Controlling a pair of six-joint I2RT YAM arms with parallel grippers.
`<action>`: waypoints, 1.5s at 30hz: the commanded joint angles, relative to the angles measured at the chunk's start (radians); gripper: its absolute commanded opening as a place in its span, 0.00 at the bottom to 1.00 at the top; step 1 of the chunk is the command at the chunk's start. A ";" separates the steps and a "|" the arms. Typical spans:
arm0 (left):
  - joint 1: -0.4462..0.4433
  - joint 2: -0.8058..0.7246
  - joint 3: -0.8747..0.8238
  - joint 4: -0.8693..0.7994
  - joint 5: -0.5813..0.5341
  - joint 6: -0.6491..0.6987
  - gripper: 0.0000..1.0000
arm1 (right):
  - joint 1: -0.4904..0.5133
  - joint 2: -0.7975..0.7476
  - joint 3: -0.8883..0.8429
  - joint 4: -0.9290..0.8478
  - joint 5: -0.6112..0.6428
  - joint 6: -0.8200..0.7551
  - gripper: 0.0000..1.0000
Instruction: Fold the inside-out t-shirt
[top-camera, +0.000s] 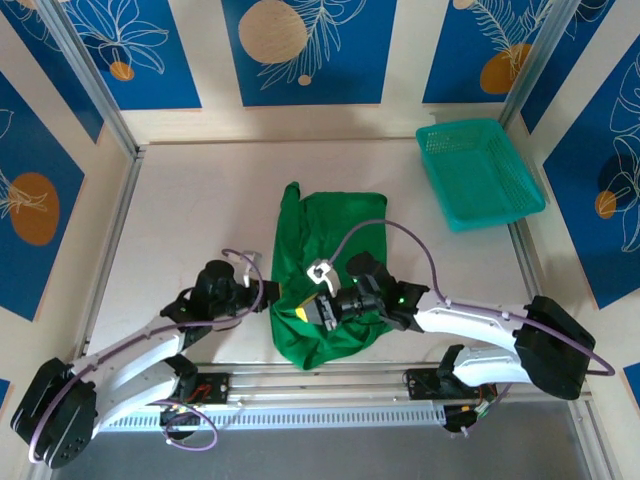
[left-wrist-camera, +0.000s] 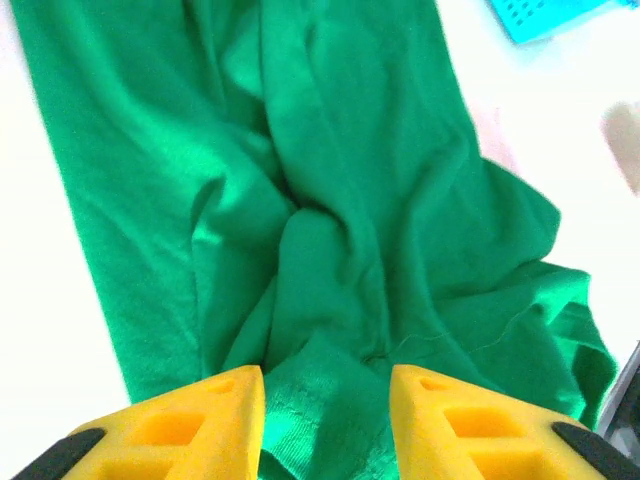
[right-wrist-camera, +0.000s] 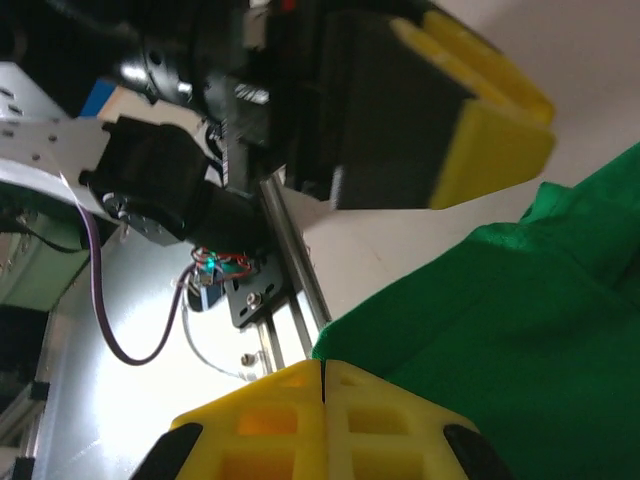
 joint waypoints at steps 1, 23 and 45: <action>0.008 -0.012 -0.012 0.022 0.005 0.033 0.34 | -0.031 -0.014 0.027 0.007 -0.063 0.049 0.00; 0.006 -0.079 -0.117 0.215 0.016 0.274 0.64 | -0.153 -0.055 0.036 0.007 -0.115 0.107 0.00; 0.005 0.079 -0.084 0.379 0.080 0.489 0.67 | -0.177 -0.094 0.024 -0.047 -0.161 0.078 0.00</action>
